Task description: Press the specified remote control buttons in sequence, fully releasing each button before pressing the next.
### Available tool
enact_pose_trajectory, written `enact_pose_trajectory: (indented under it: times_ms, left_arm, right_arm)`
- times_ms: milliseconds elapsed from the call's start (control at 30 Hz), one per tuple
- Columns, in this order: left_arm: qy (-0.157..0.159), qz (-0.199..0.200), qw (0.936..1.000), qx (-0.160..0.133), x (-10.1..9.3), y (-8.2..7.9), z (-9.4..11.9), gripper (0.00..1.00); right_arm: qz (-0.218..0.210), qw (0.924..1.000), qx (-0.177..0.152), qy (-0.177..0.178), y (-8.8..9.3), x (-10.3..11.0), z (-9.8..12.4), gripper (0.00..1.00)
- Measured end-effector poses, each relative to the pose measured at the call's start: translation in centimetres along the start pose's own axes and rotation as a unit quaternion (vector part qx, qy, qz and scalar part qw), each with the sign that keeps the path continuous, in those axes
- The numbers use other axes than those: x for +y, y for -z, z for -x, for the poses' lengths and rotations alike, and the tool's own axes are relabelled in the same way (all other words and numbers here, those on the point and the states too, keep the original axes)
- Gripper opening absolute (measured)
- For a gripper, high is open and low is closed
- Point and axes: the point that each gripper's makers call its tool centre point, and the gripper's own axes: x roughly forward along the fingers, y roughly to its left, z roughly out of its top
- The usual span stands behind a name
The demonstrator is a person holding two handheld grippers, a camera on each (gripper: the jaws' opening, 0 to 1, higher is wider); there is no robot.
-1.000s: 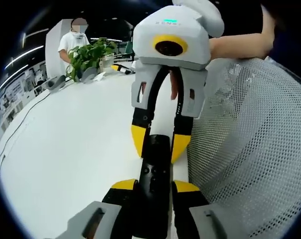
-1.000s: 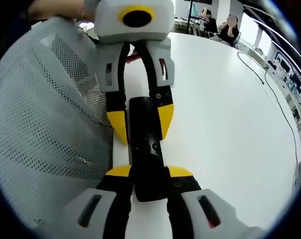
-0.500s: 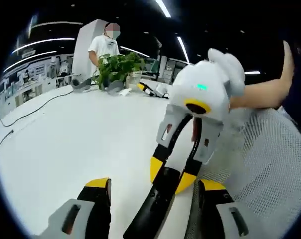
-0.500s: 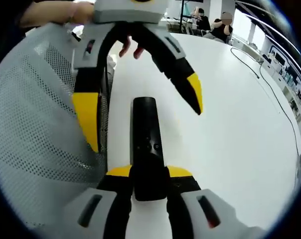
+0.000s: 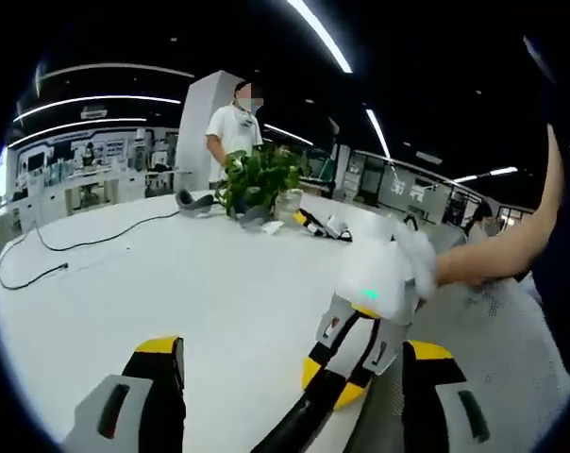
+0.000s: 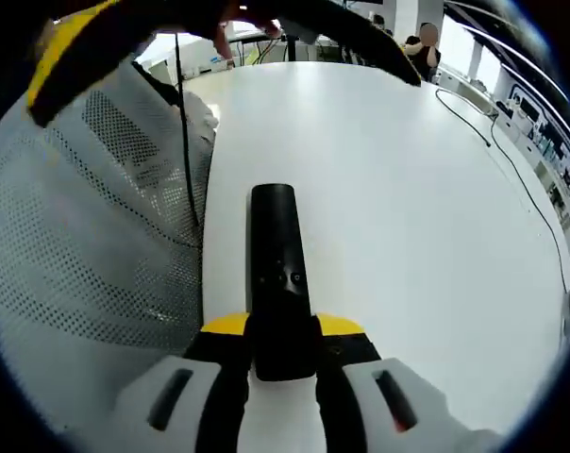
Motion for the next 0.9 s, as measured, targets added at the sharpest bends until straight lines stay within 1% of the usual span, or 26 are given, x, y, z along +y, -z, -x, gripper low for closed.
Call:
enact_pose_trajectory:
  times_ms: [67,100,200,233,267,367,500,600,700,800,900]
  left_arm:
    - [-0.008,-0.005,0.9998,-0.018,-0.1,-1.0,0.6,1.0]
    - [-0.014,-0.007,0.9996,-0.022,-0.1,-1.3,0.9,1.0]
    - [-0.042,-0.022,0.9988,-0.015,-0.1,-1.6,2.0,1.0]
    - [-0.045,-0.023,0.9986,-0.016,-0.2,-1.7,2.3,1.0]
    - [-0.047,-0.021,0.9985,-0.019,-0.3,-1.9,2.5,1.0]
    - [-0.059,-0.009,0.9974,-0.041,-0.6,-2.7,3.5,1.0]
    - [-0.083,-0.013,0.9958,-0.037,-0.7,-2.4,4.6,1.0]
    - [-0.1,-0.001,0.9935,-0.054,-0.8,-2.8,5.5,1.0]
    - [-0.121,-0.01,0.9906,-0.063,-0.8,-2.8,6.3,1.0]
    - [-0.145,-0.018,0.9874,-0.061,-0.5,-2.4,6.9,1.0]
    - [-0.162,-0.024,0.9847,-0.059,-0.3,-1.9,7.1,1.0]
  right_arm:
    - [-0.001,1.0,-0.001,0.0,0.0,0.0,0.0,0.25]
    - [-0.004,1.0,-0.002,-0.001,0.0,0.0,0.0,0.25]
    - [-0.006,1.0,-0.003,-0.001,0.0,0.0,0.0,0.25]
    - [-0.007,1.0,-0.003,-0.001,0.0,0.0,0.0,0.25]
    - [-0.007,1.0,-0.003,-0.001,0.0,0.0,0.0,0.25]
    - [-0.008,1.0,-0.003,0.0,0.0,0.0,0.0,0.25]
    - [-0.012,0.9999,-0.005,0.0,-0.1,-0.1,0.0,0.25]
    - [-0.014,0.9999,-0.007,0.002,-0.1,-0.1,-0.1,0.25]
    - [-0.015,0.9999,-0.007,0.002,-0.2,-0.1,-0.1,0.25]
    - [-0.016,0.9998,-0.008,0.003,-0.2,-0.1,-0.1,0.25]
    - [-0.018,0.9998,-0.009,0.004,-0.2,-0.1,-0.1,0.25]
